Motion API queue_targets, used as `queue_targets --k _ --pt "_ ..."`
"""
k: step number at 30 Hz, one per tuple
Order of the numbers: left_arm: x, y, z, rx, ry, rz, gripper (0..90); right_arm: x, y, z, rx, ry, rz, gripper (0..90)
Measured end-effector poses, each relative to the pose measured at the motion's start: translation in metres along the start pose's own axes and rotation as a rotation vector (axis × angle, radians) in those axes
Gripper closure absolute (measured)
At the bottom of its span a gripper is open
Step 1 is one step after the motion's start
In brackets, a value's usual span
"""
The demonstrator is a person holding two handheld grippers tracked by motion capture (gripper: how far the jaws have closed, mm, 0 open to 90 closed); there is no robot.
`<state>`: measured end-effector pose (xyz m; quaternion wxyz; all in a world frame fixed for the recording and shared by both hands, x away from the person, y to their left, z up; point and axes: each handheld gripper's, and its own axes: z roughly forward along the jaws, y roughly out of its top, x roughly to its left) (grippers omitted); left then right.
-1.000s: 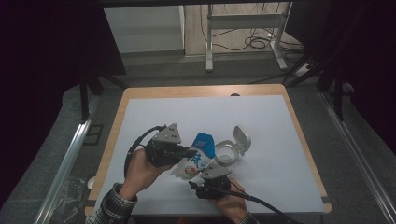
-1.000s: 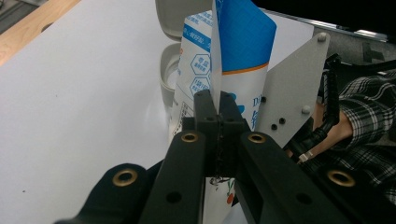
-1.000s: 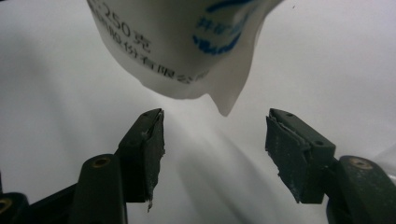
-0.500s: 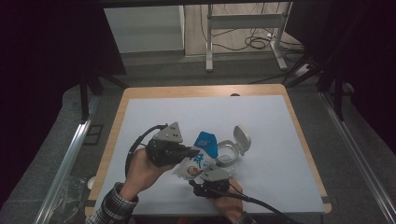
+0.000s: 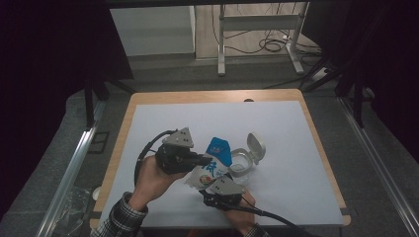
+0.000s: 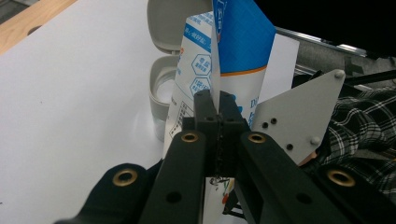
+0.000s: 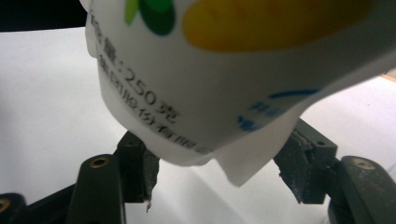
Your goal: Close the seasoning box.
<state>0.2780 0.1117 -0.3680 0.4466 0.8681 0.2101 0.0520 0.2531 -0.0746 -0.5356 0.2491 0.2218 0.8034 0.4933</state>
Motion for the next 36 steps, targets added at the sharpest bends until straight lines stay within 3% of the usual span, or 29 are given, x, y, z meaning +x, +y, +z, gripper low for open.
queue_targets --k 7,15,23,24,26,36 --pt "-0.002 0.003 -0.002 0.001 0.002 -0.007 90.0 -0.001 0.0 0.001 -0.016 -0.051 -0.023 37.9" --pt "0.002 0.002 0.005 0.021 -0.005 -0.023 90.0 0.004 0.002 -0.002 -0.051 -0.015 -0.015 43.8" --pt "0.012 0.008 0.013 0.082 -0.004 -0.035 90.0 0.004 0.001 -0.001 -0.014 0.053 0.047 49.9" --pt "0.013 0.009 0.014 0.088 -0.006 -0.038 90.0 0.003 0.001 -0.001 -0.009 0.082 0.054 50.4" --pt "0.014 0.01 0.016 0.099 -0.005 -0.035 90.0 0.004 0.001 -0.001 -0.009 0.068 0.073 51.3" --pt "0.024 0.019 0.027 0.171 -0.007 -0.039 90.0 0.003 0.001 0.0 0.005 0.117 0.154 52.4"
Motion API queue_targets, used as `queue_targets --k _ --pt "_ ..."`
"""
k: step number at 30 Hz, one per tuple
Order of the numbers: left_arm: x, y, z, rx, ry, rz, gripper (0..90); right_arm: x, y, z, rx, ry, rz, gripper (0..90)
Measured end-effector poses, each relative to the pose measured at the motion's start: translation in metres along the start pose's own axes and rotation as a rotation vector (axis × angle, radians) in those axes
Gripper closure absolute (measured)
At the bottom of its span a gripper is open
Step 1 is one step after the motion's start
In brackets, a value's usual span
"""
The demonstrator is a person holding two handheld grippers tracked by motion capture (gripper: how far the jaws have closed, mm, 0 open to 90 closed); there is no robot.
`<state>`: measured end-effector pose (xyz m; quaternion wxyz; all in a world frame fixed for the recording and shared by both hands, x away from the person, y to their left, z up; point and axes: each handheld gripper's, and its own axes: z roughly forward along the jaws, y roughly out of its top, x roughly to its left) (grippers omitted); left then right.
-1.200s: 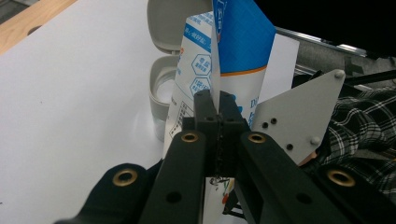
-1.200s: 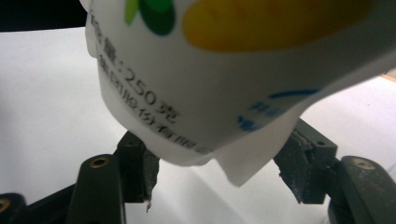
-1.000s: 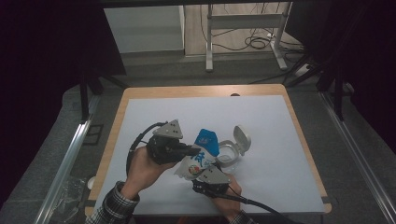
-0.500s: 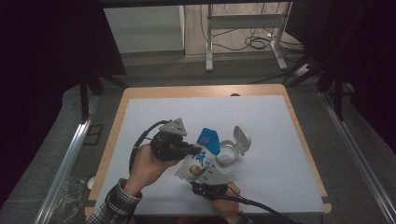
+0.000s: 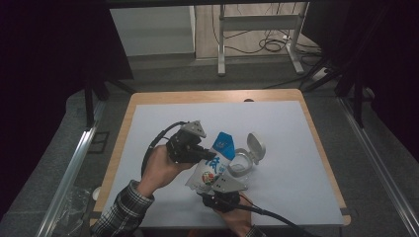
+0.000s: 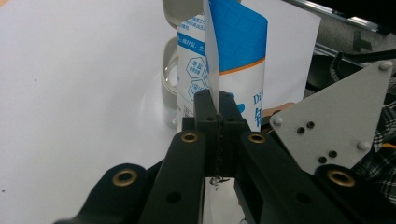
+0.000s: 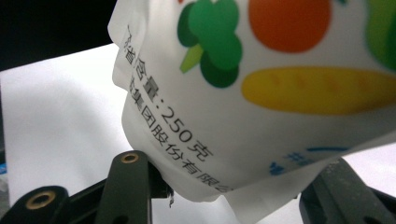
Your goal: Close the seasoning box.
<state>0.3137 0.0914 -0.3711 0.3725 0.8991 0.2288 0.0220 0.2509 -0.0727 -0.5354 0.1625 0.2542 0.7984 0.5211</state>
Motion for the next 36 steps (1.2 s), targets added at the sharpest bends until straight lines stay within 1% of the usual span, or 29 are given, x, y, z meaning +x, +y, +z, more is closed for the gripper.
queue_targets --k 2,4,5,7,9,11,12,13,19,23,27,28,32,36 --pt "0.001 0.001 0.001 0.004 -0.002 -0.009 90.0 0.0 0.0 0.001 0.002 0.006 0.013 52.4" --pt "0.003 0.002 0.002 0.016 -0.001 -0.003 90.0 0.0 0.0 0.0 0.003 0.012 0.032 52.4" --pt "0.003 0.003 0.002 0.016 0.0 -0.01 90.0 -0.001 0.0 0.001 0.001 0.013 0.037 52.5" --pt "0.004 0.005 0.003 0.031 -0.001 -0.003 90.0 0.0 0.0 0.001 -0.002 0.017 0.057 52.4" --pt "0.003 0.006 0.004 0.035 0.003 -0.005 90.0 -0.001 0.0 0.002 0.0 0.023 0.062 52.4" --pt "0.004 0.008 0.005 0.051 0.006 0.008 90.0 -0.001 0.0 0.002 -0.002 0.029 0.076 52.5" --pt "0.004 0.009 0.005 0.058 0.005 0.005 90.0 -0.001 0.0 0.002 -0.002 0.031 0.083 52.5" --pt "0.005 0.01 0.006 0.063 0.008 0.009 90.0 0.0 0.0 0.002 -0.002 0.037 0.101 52.4" --pt "0.005 0.016 0.008 0.082 0.013 0.017 90.0 -0.001 0.001 0.003 -0.013 0.047 0.13 52.5" --pt "0.003 0.02 0.01 0.097 0.009 0.034 90.0 -0.002 0.002 0.003 -0.02 0.046 0.13 52.5" --pt "0.002 0.024 0.012 0.117 0.013 0.049 90.0 -0.001 0.002 0.004 -0.025 0.054 0.152 52.5" --pt "0.002 0.026 0.012 0.121 0.014 0.051 90.0 0.0 0.003 0.003 -0.025 0.058 0.165 52.5" --pt "0.003 0.03 0.014 0.132 0.014 0.051 90.0 -0.001 0.004 0.004 -0.035 0.061 0.182 52.5" --pt "0.003 0.033 0.015 0.145 0.009 0.054 90.0 -0.001 0.004 0.003 -0.032 0.066 0.199 52.5"
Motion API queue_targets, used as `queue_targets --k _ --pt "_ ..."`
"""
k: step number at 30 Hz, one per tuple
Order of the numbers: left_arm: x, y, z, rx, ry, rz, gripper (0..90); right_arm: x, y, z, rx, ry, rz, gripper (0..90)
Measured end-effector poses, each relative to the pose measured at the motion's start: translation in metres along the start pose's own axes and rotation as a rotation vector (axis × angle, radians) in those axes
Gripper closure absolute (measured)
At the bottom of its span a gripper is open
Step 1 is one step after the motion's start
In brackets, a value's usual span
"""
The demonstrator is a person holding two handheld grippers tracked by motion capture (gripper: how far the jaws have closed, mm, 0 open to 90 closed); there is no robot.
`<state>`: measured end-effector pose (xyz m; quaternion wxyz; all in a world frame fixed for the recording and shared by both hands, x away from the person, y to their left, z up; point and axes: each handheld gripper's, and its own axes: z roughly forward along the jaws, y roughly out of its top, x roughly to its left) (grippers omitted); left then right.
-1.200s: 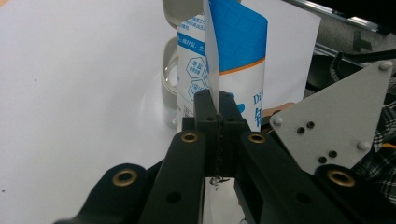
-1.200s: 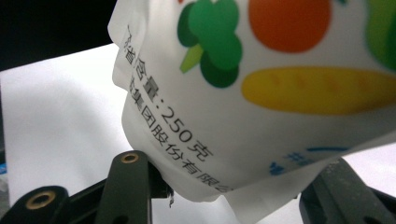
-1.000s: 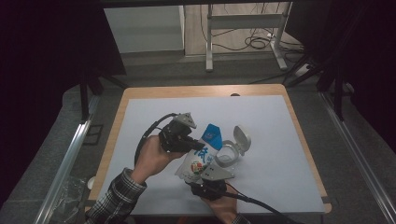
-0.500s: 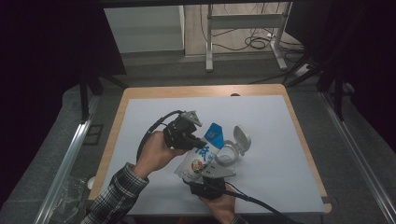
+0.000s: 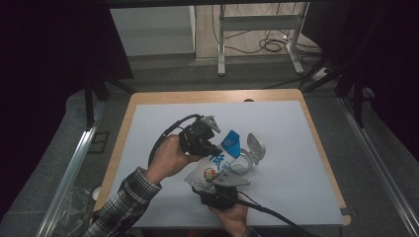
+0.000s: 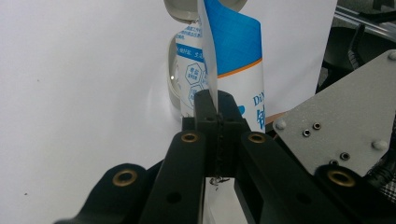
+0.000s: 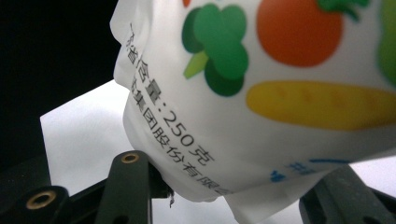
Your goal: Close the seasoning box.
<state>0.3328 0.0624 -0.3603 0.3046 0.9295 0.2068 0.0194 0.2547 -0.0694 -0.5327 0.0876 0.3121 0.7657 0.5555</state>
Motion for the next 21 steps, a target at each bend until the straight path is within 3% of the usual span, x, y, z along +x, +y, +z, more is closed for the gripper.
queue_targets --k 21 --pt "0.001 0.02 0.009 0.078 -0.017 0.027 90.0 0.001 0.002 0.003 -0.039 0.006 0.075 52.5"
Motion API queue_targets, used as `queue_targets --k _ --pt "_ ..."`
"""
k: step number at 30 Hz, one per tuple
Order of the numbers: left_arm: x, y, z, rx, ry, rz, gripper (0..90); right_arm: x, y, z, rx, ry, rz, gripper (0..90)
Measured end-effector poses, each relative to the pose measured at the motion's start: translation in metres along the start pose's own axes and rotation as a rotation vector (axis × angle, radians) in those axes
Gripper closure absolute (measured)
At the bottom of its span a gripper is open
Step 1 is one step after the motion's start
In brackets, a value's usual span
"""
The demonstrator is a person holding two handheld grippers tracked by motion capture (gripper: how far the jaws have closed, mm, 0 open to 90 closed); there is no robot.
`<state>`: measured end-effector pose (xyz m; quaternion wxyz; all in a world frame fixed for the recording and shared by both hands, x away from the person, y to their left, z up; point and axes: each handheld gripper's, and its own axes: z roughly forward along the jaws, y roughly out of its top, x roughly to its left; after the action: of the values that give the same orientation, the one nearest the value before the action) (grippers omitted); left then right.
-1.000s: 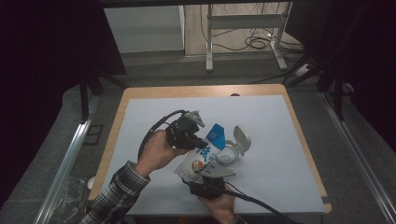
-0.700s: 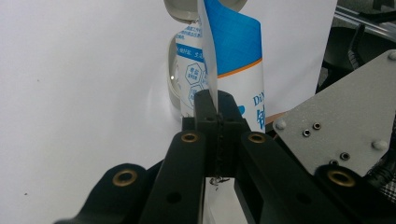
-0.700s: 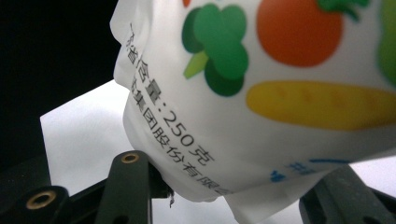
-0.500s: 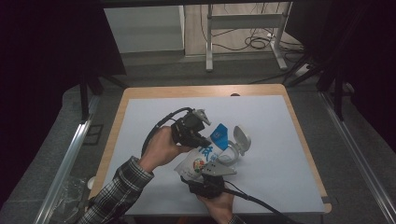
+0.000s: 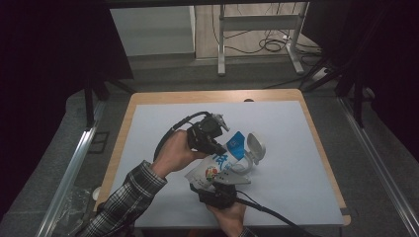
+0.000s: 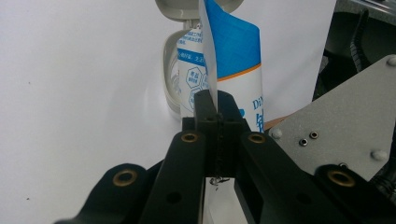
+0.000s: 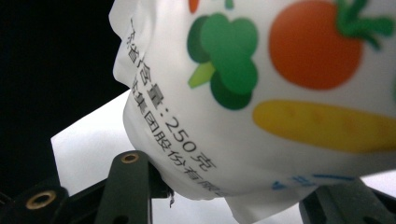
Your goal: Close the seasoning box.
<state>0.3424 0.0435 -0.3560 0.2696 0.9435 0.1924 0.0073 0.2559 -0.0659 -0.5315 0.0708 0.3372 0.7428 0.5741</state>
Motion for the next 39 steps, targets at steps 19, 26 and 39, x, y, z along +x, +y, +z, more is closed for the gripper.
queue_targets --k 19,26,39 --pt "-0.003 0.011 0.004 0.028 0.006 0.021 90.0 0.001 0.004 -0.001 0.005 0.012 0.009 52.5" --pt "-0.004 0.013 0.006 0.032 0.007 0.019 90.0 0.003 0.006 0.0 0.006 0.013 -0.023 52.5" --pt "-0.006 0.016 0.007 0.041 0.007 0.019 90.0 0.004 0.009 0.002 0.018 0.035 -0.024 52.4"
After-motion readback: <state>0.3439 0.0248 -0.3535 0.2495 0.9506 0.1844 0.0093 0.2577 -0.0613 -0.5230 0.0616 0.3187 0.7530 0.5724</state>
